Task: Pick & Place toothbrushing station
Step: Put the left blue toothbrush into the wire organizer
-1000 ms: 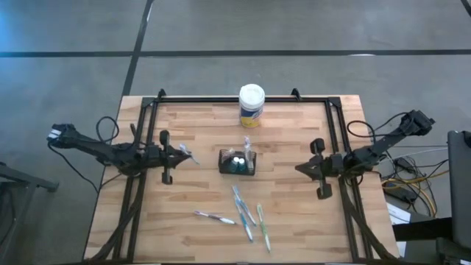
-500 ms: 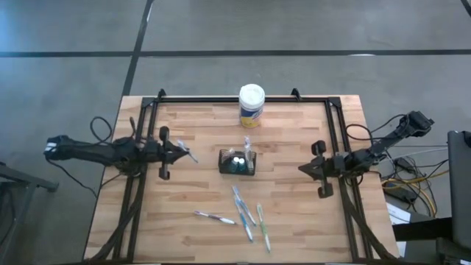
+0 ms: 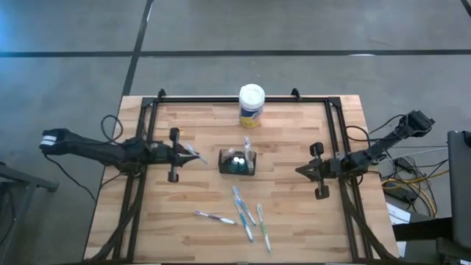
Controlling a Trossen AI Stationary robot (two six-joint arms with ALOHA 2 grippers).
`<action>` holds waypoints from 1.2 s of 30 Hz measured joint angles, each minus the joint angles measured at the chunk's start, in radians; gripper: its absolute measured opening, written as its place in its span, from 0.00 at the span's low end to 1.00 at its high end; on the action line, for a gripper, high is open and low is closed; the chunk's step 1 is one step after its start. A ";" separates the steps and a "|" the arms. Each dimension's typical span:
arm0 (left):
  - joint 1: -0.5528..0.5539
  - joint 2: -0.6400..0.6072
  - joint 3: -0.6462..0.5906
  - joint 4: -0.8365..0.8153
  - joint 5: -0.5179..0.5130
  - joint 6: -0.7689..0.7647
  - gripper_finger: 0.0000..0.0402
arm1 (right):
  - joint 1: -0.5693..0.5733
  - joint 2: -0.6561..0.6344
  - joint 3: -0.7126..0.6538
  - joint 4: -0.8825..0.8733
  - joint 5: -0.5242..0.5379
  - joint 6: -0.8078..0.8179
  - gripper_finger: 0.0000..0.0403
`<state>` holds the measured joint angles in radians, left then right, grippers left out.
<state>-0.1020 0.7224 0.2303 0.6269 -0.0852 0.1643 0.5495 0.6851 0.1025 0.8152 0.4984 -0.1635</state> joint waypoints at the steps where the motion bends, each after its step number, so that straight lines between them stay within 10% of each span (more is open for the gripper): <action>1: 0.000 0.038 0.021 0.002 0.001 0.019 0.05 | -0.001 0.011 0.000 0.012 0.000 -0.005 0.02; 11: 0.004 0.373 0.216 0.083 0.006 0.095 0.05 | -0.001 0.067 0.000 0.082 0.001 -0.055 0.02; 36: 0.076 0.645 0.240 0.124 -0.005 0.087 0.05 | 0.000 0.077 -0.009 0.063 -0.005 -0.013 0.02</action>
<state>-0.0257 1.3677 0.4702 0.7514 -0.0898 0.2514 0.5495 0.7616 0.0933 0.8783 0.4931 -0.1761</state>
